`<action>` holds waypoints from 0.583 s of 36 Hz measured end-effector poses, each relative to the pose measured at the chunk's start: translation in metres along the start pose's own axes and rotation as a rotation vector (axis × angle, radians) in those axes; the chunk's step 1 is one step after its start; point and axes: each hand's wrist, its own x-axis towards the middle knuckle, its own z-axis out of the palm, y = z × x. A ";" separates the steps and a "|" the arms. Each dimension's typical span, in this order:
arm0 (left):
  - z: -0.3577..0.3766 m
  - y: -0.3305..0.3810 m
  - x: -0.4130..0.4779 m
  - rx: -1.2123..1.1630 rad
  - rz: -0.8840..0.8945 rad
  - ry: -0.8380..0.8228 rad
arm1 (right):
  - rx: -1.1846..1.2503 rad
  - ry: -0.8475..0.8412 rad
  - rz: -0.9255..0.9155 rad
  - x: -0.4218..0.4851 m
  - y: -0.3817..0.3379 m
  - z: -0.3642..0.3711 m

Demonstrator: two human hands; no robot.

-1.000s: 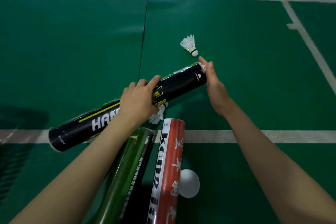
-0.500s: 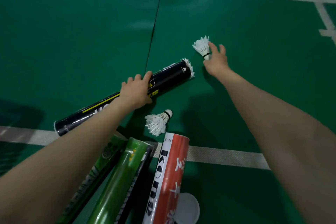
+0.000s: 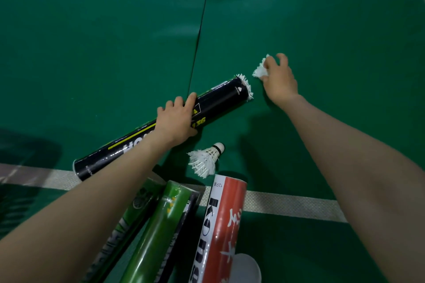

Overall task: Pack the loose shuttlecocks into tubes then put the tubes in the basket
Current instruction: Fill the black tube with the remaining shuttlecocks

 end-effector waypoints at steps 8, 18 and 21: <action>0.003 0.007 -0.011 0.056 0.000 0.049 | 0.498 0.329 0.129 -0.065 0.010 -0.005; -0.009 -0.003 -0.059 0.042 0.034 0.151 | 0.552 0.343 0.008 -0.138 0.003 -0.034; -0.017 -0.010 -0.086 0.040 0.056 0.180 | 0.557 0.355 -0.085 -0.161 -0.013 -0.046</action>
